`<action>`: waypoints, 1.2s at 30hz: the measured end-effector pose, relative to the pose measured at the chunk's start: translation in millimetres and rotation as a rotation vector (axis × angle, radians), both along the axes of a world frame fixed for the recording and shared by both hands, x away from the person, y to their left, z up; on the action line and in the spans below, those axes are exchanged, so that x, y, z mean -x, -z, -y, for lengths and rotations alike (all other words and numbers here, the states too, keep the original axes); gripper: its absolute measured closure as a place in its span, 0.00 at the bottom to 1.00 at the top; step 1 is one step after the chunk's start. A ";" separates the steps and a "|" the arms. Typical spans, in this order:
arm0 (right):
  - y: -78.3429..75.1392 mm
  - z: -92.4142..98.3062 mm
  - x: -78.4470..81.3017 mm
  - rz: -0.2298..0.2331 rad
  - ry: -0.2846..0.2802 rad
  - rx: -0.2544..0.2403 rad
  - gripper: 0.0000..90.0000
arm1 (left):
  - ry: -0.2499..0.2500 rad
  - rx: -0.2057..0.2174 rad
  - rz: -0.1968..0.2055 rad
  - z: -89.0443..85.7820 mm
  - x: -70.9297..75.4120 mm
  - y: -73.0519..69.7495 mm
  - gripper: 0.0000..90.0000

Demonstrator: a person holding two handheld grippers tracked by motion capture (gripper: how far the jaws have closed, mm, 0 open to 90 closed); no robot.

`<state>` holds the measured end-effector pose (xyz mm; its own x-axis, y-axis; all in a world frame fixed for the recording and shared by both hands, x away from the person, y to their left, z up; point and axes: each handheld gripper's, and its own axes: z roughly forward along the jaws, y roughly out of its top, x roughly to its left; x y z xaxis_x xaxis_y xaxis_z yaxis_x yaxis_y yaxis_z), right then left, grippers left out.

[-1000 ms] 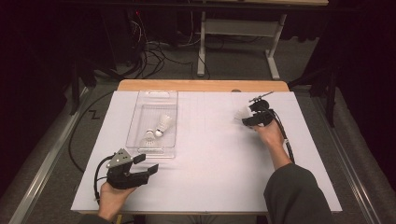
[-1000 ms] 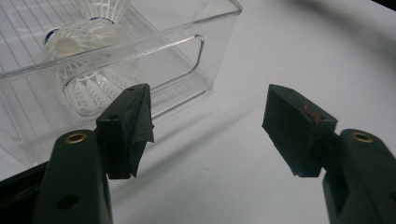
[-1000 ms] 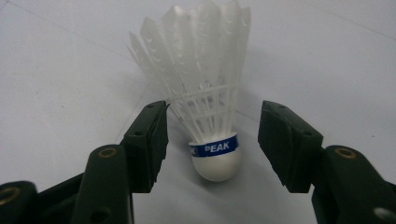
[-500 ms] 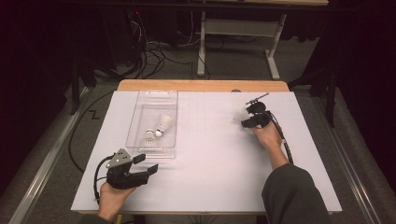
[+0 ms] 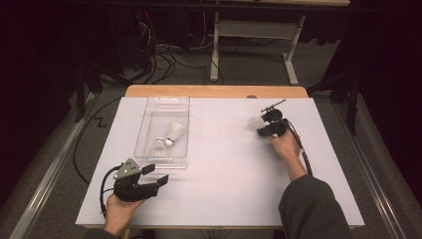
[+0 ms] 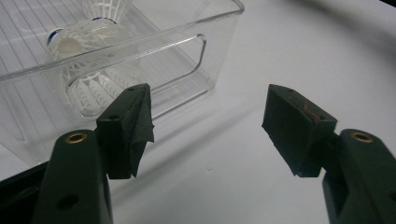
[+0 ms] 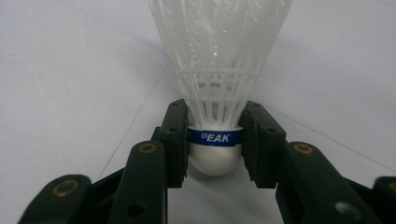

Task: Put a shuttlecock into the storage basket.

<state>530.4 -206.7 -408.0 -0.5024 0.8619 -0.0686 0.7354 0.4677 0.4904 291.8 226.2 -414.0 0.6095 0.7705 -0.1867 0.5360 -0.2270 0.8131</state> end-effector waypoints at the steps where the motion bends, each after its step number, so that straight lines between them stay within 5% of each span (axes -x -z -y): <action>1: 0.1 0.3 0.1 -0.001 0.003 -0.004 0.73 | 0.000 -0.001 0.001 -0.1 -0.1 -0.1 0.38; 36: -17.5 4.8 16.5 -0.025 -0.011 -0.030 0.73 | -0.009 -0.011 0.003 -0.3 -2.5 0.7 0.38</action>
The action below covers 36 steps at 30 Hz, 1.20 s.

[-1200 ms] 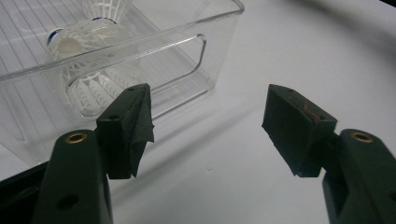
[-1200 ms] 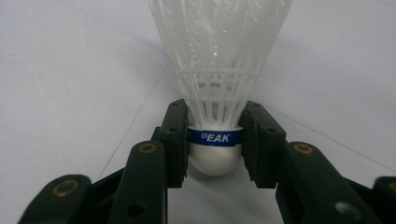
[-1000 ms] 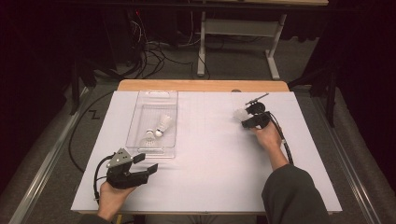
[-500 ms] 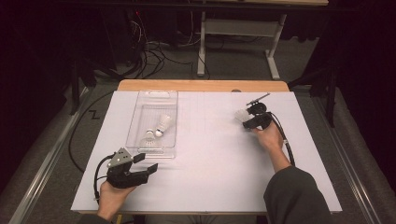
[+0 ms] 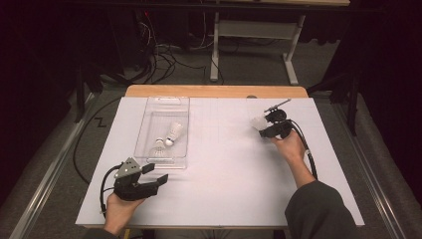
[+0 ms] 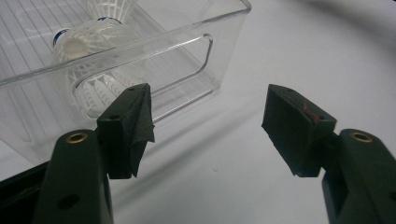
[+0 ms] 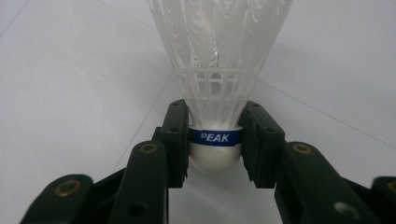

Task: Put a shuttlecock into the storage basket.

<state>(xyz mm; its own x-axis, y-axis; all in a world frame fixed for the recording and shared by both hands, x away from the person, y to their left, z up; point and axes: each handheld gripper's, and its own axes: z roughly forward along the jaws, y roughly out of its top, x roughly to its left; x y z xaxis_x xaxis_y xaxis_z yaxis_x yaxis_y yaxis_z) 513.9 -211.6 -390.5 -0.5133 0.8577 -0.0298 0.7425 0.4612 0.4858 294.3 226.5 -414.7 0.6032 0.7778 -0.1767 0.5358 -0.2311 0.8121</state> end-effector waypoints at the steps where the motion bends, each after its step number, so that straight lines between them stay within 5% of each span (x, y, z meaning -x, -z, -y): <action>1: -0.4 -0.2 0.4 0.001 -0.004 0.000 0.73 | 0.001 -0.001 0.000 -0.2 0.0 -0.1 0.38; 36: -18.2 8.6 46.1 0.023 -0.091 -0.048 0.73 | -0.005 0.000 0.005 0.3 -1.6 -0.7 0.38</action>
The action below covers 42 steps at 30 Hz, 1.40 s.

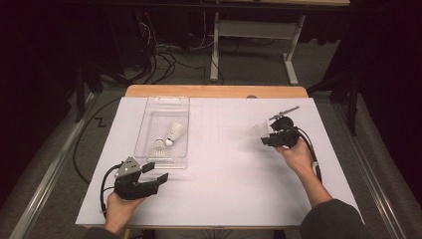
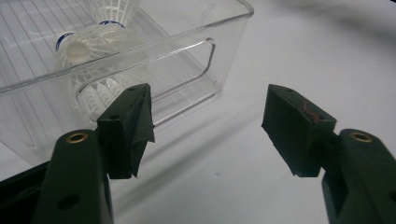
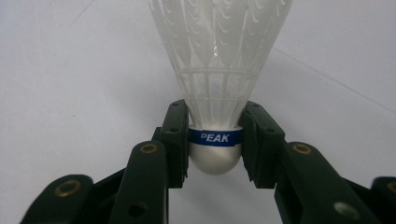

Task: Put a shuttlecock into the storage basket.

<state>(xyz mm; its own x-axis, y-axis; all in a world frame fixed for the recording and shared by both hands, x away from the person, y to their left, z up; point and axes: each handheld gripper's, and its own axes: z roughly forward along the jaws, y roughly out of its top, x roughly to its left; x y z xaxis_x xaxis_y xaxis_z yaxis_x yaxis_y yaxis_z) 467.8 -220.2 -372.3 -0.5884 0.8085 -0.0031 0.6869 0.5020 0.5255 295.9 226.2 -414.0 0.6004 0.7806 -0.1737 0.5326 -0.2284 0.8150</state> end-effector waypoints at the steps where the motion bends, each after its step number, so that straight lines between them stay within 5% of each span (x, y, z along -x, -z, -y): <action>1: -0.1 0.1 1.6 -0.001 -0.003 -0.001 0.73 | -0.001 0.001 0.000 0.1 0.1 0.0 0.38; 42: -0.4 7.2 63.5 0.023 -0.098 -0.080 0.73 | -0.003 -0.006 -0.004 1.4 0.1 0.7 0.38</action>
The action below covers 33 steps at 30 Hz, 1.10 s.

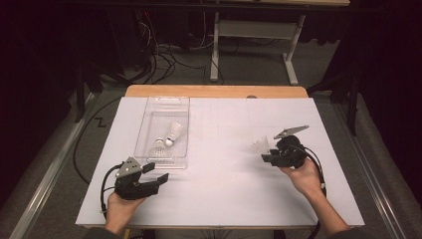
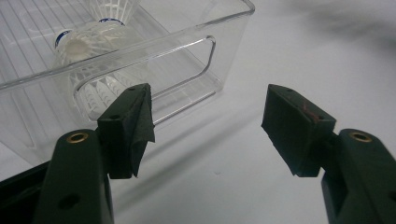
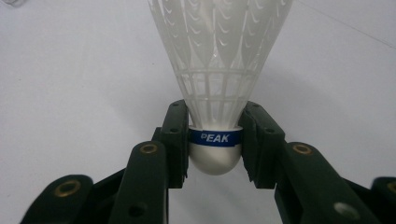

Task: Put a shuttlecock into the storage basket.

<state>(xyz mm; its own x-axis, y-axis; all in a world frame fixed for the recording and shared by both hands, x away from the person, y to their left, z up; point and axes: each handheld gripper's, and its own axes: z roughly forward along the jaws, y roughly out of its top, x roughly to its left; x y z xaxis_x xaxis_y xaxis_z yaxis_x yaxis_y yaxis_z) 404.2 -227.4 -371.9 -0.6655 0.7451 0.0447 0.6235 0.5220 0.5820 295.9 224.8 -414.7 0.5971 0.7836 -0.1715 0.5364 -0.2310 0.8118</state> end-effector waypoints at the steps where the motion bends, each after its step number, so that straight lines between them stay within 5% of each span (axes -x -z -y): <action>1: 0.1 0.4 1.2 0.001 0.000 -0.004 0.73 | 0.001 -0.001 0.000 0.1 0.1 0.0 0.38; 33: 9.2 2.1 38.6 0.027 -0.054 -0.076 0.73 | -0.001 -0.005 -0.005 0.6 0.5 0.1 0.38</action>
<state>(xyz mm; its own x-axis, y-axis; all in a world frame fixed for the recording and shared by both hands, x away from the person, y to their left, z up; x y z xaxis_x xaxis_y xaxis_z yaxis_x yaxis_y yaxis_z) 365.6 -229.5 -381.1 -0.7065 0.7030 0.0814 0.5791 0.5082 0.6374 295.3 224.2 -414.8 0.5956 0.7849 -0.1710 0.5406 -0.2342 0.8080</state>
